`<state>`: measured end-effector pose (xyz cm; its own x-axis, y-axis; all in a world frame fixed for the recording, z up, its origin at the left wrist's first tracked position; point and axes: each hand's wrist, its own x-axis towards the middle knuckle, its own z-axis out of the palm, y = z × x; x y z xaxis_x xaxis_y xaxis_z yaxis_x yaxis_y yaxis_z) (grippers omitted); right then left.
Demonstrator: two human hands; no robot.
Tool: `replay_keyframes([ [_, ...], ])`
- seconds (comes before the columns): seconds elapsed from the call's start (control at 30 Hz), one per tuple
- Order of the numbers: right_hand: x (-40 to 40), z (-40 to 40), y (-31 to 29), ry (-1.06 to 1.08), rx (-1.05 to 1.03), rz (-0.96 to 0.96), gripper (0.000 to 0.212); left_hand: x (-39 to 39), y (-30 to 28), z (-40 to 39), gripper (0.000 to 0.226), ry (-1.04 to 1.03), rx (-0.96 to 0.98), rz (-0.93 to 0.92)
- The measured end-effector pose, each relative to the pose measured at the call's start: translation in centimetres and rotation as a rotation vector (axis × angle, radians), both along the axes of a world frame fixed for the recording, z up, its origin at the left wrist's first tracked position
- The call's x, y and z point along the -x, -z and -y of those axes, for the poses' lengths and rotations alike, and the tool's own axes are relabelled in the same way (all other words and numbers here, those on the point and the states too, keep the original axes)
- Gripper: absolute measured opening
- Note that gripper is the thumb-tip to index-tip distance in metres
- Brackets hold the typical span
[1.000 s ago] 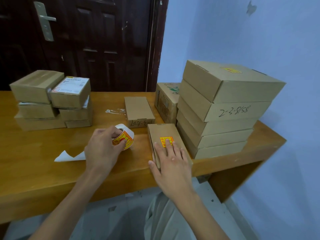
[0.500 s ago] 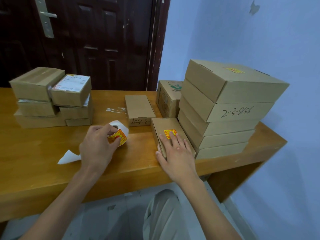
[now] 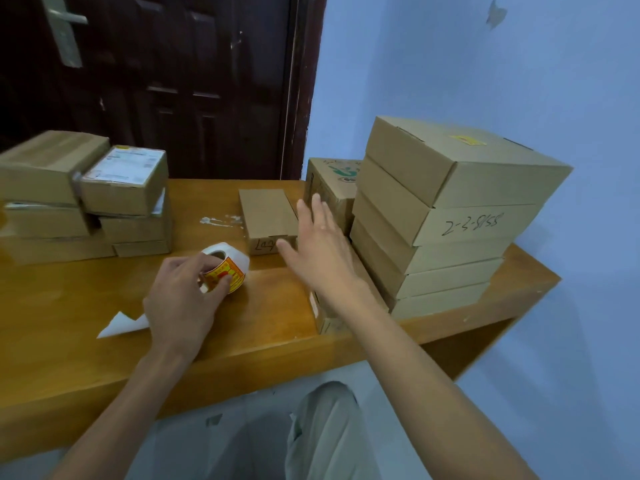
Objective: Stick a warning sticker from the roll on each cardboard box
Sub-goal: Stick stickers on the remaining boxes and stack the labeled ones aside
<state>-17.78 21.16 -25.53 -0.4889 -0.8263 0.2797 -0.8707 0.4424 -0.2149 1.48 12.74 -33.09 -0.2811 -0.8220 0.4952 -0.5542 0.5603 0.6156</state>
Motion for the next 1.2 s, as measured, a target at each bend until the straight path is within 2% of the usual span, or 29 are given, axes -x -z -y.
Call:
replay_keyframes([
  [0.1, 3.1, 6.7, -2.0, 0.097, 0.014, -0.065, 0.084, -0.2, 0.5, 0.0, 0.031, -0.030, -0.016, -0.042],
  [0.2, 6.7, 11.2, -3.5, 0.252, -0.105, -0.126, 0.083, -0.5, 0.6, 0.0, 0.031, -0.045, -0.013, -0.087],
  [0.33, 9.9, 11.9, -3.4, 0.449, -0.247, -0.078, 0.079, -0.3, 0.6, 0.0, 0.035, -0.056, -0.015, -0.094],
  [0.5, 10.3, 12.3, -3.3, 0.458, -0.245, -0.145, 0.070, -0.3, 0.7, 0.4, 0.034, -0.059, -0.010, -0.120],
  [0.67, 10.3, 12.7, -2.8, 0.402, -0.273, -0.234, 0.075, -0.2, 0.9, 0.4, 0.034, -0.055, -0.018, -0.125],
  [0.8, 9.0, 14.5, -3.5, 0.321, -0.194, -0.288, 0.076, -0.3, 0.6, 0.3, 0.031, -0.048, -0.013, -0.149],
  [0.9, 7.6, 15.8, -5.4, 0.226, -0.059, -0.281, 0.075, -0.4, 0.6, 0.2, 0.030, -0.057, -0.042, -0.163],
  [1.03, 3.7, 13.4, -7.6, -0.049, 0.177, -0.257, 0.073, -0.5, 0.7, 0.4, 0.029, -0.076, -0.090, -0.185],
  [1.13, -0.1, 9.5, -6.5, -0.176, 0.142, -0.343, 0.079, -0.5, 0.7, 0.3, 0.028, -0.084, -0.096, -0.225],
  [1.2, -1.2, 8.4, -5.4, -0.232, 0.086, -0.410, 0.072, -0.6, 0.7, 0.3, 0.026, -0.084, -0.084, -0.242],
])
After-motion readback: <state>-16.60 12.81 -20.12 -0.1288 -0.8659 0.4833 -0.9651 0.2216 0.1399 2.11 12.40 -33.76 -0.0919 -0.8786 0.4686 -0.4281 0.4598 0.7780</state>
